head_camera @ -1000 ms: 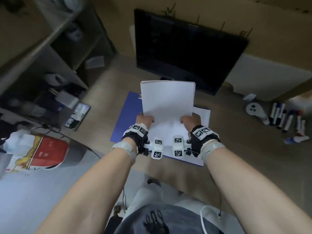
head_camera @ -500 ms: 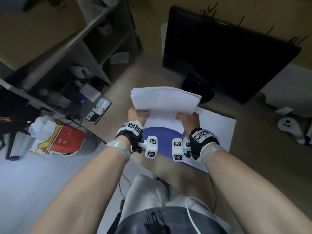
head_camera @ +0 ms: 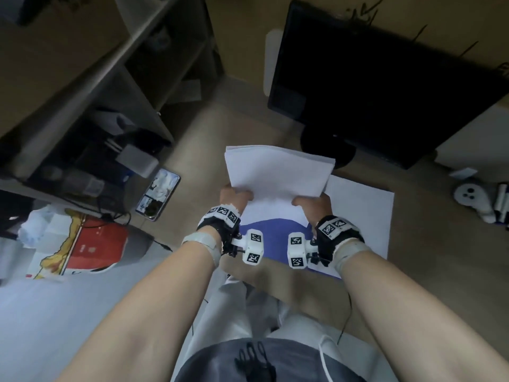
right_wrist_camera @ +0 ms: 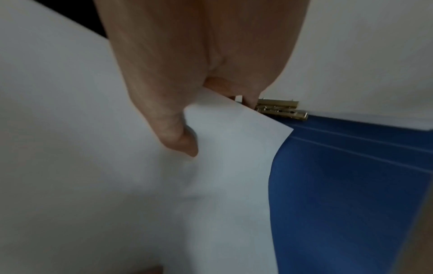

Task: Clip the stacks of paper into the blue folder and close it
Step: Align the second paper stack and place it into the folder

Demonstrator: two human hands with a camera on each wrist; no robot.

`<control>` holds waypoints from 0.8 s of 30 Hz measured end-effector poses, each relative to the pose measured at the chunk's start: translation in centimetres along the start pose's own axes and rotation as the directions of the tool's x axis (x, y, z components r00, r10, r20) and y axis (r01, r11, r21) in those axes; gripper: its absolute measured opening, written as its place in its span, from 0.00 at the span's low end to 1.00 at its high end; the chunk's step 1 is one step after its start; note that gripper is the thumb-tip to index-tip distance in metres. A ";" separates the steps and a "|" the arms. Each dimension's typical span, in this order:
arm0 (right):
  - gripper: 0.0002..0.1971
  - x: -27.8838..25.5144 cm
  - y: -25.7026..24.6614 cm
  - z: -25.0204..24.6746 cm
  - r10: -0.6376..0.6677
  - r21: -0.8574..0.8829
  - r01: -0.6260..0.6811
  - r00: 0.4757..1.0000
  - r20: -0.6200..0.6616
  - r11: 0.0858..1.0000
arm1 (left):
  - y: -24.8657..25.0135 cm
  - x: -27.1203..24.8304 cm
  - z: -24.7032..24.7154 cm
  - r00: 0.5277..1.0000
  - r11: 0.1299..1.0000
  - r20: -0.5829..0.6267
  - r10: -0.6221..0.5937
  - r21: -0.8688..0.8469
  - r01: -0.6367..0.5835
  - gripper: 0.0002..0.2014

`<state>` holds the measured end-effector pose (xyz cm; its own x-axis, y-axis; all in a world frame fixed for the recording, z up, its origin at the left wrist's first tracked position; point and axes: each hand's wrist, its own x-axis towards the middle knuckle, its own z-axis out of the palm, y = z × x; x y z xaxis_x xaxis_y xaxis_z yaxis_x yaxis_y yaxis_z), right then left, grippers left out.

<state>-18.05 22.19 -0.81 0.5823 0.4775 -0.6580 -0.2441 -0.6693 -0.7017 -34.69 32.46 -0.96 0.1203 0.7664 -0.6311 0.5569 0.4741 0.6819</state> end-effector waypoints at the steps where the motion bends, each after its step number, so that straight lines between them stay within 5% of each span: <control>1: 0.20 0.9 0.6 0.5 0.018 -0.021 -0.018 1.000 0.000 1.000 | -0.1 0.6 -0.2 1.000 0.998 0.016 -0.016 0.053 0.015 0.11; 3: 0.30 3.5 2.6 1.3 0.010 -0.094 -0.011 1.000 -0.010 0.996 | 0.2 1.3 -0.9 0.999 0.998 0.014 -0.040 0.058 0.039 0.22; 6: 0.20 -0.1 -0.8 2.6 0.037 -0.205 -0.035 0.999 0.010 0.978 | 0.8 2.8 -1.9 0.999 0.997 0.047 -0.007 0.079 0.004 0.27; 14: 0.31 -0.1 1.6 4.6 0.296 -0.350 -0.262 0.954 0.046 0.899 | -2.6 5.1 -1.8 0.980 0.955 0.150 -0.133 0.285 0.086 0.18; 19: 0.27 1.9 3.4 4.2 0.354 -0.475 -0.275 0.931 0.085 0.836 | -4.2 5.8 -0.7 0.968 0.892 0.137 -0.212 0.433 0.134 0.20; 24: 0.32 4.7 2.6 4.0 0.163 -0.455 -0.206 0.978 -0.134 0.866 | -4.5 8.2 -0.7 0.957 0.872 0.167 -0.239 0.470 0.136 0.17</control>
<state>-19.07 24.94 -6.80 0.6332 0.2818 -0.7209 0.0215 -0.9374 -0.3476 -36.80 36.87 -8.93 0.1189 0.5476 -0.8282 0.8885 0.3137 0.3350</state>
